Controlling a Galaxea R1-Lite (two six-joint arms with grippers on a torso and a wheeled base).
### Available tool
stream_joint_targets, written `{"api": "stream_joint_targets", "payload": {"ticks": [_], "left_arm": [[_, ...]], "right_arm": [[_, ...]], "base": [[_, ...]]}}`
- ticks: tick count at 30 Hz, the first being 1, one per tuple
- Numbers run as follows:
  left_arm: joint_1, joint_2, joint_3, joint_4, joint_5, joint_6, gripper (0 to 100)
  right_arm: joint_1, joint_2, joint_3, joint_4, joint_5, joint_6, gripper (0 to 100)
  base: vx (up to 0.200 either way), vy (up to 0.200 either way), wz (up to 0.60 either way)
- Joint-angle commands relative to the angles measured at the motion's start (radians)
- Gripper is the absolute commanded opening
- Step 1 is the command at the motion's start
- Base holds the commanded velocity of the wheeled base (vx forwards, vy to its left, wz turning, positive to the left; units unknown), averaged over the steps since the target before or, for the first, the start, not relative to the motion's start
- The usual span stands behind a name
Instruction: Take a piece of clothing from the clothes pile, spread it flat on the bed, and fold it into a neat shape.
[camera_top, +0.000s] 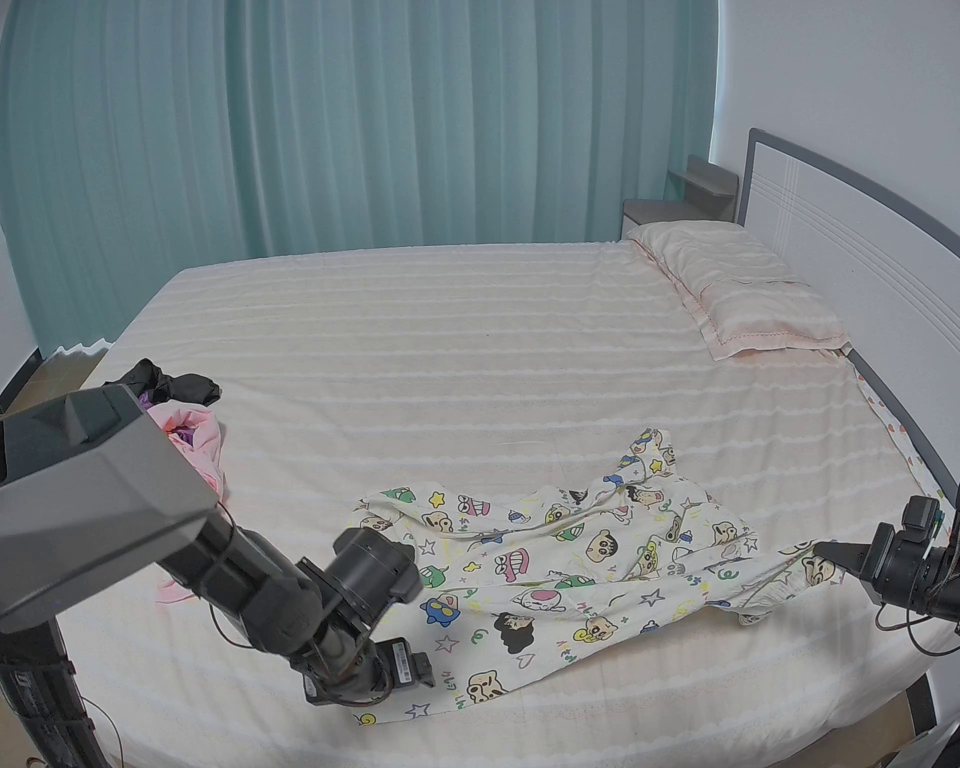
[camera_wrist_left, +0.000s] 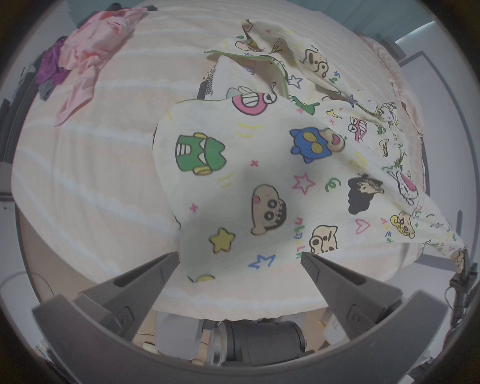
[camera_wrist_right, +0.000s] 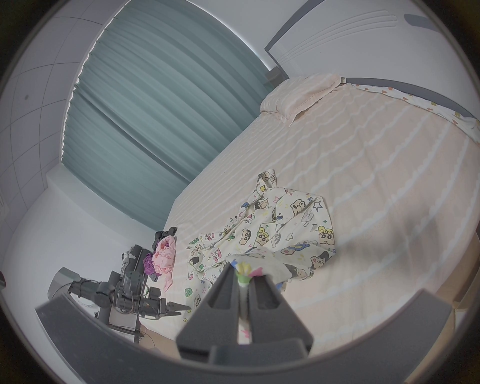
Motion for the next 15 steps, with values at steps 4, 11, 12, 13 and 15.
{"api": "stream_joint_targets", "payload": {"ticks": [4,11,12,13,15], "left_arm": [[-0.075,0.021,0.061,-0.017,0.063,-0.037,100],[-0.075,0.061,0.061,-0.059,0.077,-0.083,100],[-0.075,0.062,0.062,-0.073,0.085,-0.083,100],[-0.075,0.067,0.062,-0.083,0.092,-0.083,100],[-0.075,0.088,0.061,-0.102,0.123,-0.083,100]], "right_arm": [[0.001,0.0,0.002,0.0,0.002,0.001,0],[0.001,0.0,0.002,0.0,0.012,0.001,0],[0.001,0.0,0.002,0.0,0.014,0.001,0],[0.001,0.0,0.002,0.0,0.015,0.001,0],[0.003,0.0,0.002,0.0,0.015,0.001,0]], "base": [[0.0,0.0,0.0],[0.0,0.0,0.0],[0.0,0.0,0.0],[0.0,0.0,0.0],[0.0,0.0,0.0]]}}
